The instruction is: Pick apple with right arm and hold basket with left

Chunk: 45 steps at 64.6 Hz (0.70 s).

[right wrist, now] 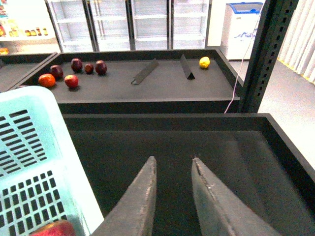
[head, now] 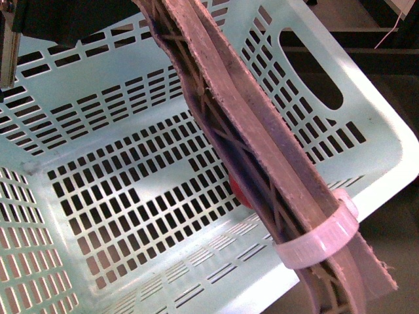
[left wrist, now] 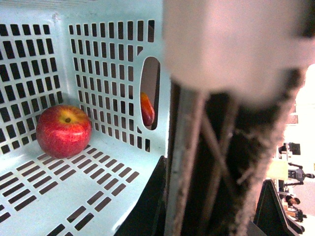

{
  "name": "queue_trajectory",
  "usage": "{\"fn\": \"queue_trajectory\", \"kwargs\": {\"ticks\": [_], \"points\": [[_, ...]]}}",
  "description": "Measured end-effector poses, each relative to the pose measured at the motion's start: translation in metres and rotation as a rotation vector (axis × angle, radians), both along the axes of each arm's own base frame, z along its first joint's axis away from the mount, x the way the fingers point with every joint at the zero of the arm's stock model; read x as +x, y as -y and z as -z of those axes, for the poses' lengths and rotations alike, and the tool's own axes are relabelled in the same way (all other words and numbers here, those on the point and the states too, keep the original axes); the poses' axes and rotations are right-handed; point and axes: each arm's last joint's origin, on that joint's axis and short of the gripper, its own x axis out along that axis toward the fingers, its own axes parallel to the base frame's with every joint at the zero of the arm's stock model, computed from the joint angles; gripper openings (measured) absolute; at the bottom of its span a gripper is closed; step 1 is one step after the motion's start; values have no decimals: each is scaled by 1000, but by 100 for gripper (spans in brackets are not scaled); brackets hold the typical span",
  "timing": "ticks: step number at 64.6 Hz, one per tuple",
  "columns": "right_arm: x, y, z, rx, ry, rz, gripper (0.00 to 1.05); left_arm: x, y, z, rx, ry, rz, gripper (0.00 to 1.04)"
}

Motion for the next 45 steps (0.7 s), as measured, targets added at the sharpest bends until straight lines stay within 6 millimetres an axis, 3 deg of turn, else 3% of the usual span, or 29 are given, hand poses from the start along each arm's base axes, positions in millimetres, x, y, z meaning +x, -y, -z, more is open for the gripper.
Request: {"fn": "queue_trajectory", "kwargs": {"ticks": [6, 19, 45], "points": [[-5, 3, 6, -6, 0, 2, 2, 0, 0, 0, 0, 0, -1, 7], [-13, 15, 16, -5, -2, 9, 2, 0, 0, 0, -3, -2, 7, 7], [-25, 16, 27, -6, -1, 5, 2, 0, 0, 0, -2, -2, 6, 7]]}}
